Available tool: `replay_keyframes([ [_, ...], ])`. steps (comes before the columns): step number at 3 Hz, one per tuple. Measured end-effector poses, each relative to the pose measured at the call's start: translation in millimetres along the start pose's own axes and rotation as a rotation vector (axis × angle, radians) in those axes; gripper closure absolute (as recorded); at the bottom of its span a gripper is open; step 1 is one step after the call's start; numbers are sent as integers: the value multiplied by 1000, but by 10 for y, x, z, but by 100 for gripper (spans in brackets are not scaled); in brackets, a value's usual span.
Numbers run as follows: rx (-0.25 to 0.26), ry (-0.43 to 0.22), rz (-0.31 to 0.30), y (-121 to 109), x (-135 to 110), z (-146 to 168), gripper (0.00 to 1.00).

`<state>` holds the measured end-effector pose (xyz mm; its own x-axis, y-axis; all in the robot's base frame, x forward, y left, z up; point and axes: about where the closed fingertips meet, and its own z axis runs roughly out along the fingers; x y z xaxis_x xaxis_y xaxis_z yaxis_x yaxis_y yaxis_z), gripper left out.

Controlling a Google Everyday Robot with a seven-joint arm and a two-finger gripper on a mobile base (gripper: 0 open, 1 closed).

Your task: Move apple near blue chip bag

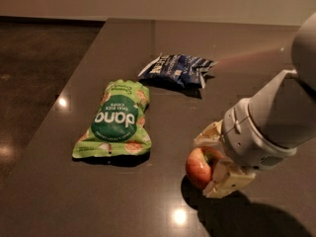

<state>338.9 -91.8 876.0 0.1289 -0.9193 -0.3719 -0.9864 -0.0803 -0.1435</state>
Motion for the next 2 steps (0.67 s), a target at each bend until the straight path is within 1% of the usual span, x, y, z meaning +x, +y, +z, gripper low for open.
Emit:
replay_keyframes([
  [1, 85, 29, 83, -373, 189, -251, 100],
  [2, 197, 74, 184, -840, 511, -548, 100],
])
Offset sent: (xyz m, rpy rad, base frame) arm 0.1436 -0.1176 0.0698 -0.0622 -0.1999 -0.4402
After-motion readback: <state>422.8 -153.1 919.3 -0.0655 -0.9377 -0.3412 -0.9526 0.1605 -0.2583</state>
